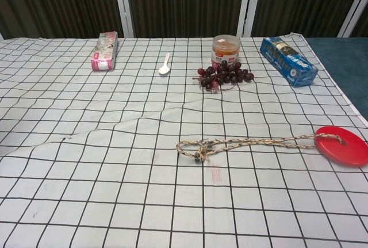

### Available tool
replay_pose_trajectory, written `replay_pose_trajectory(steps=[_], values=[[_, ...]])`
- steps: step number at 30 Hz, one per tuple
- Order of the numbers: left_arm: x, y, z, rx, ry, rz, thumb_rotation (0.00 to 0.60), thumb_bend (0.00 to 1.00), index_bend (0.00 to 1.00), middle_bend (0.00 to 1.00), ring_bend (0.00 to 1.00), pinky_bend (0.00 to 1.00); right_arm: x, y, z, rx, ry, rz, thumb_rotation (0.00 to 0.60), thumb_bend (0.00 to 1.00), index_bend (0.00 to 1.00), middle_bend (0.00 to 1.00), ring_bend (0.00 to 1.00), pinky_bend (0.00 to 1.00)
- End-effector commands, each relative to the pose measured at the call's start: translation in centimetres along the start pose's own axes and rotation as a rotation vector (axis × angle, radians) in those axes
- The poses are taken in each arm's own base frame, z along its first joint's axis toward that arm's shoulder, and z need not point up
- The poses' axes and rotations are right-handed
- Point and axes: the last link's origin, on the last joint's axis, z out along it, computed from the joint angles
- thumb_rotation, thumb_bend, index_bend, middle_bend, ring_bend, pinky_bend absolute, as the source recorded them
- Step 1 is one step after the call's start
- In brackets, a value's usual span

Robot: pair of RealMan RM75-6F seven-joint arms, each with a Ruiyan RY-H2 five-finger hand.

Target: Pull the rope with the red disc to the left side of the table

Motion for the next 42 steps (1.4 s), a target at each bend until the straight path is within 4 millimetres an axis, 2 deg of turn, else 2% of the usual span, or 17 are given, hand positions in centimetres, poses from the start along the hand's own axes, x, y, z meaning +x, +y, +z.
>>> replay_pose_trajectory(steps=[1, 8, 17, 23, 29, 34, 42], values=[[-0.7, 2.0, 1.0, -0.076, -0.018, -0.009, 0.6, 0.35, 0.0, 0.0, 0.0, 0.0, 0.2, 0.2, 0.2, -0.004, 0.0, -0.01, 0.6, 0.37, 0.0, 0.0, 0.0, 0.0], [-3.7, 7.5, 3.1, -0.26, -0.087, -0.011, 0.6, 0.35, 0.0, 0.0, 0.0, 0.0, 1.6, 0.6, 0.8, -0.007, 0.033, -0.001, 0.6, 0.37, 0.0, 0.0, 0.0, 0.0], [-7.1, 15.9, 6.2, -0.452, -0.148, -0.026, 0.6, 0.35, 0.0, 0.0, 0.0, 0.0, 1.4, 2.0, -0.4, -0.037, 0.023, 0.016, 0.6, 0.37, 0.0, 0.0, 0.0, 0.0], [-9.1, 20.5, 8.2, -0.522, -0.18, -0.039, 0.6, 0.35, 0.0, 0.0, 0.0, 0.0, 1.8, 3.0, -0.9, -0.058, 0.038, 0.032, 0.6, 0.37, 0.0, 0.0, 0.0, 0.0], [-10.9, 23.6, 9.5, -0.57, -0.2, -0.027, 0.6, 0.35, 0.0, 0.0, 0.0, 0.0, 2.0, 3.8, -1.2, -0.075, 0.048, 0.044, 0.6, 0.37, 0.0, 0.0, 0.0, 0.0], [-12.3, 25.3, 10.4, -0.593, -0.199, -0.004, 0.6, 0.35, 0.0, 0.0, 0.0, 0.0, 2.3, 4.3, -1.3, -0.086, 0.055, 0.049, 0.6, 0.37, 0.0, 0.0, 0.0, 0.0], [-13.7, 26.1, 11.3, -0.608, -0.198, 0.034, 0.6, 0.36, 0.0, 0.0, 0.0, 0.0, 2.3, 4.6, -1.4, -0.095, 0.056, 0.05, 0.6, 0.37, 0.0, 0.0, 0.0, 0.0]])
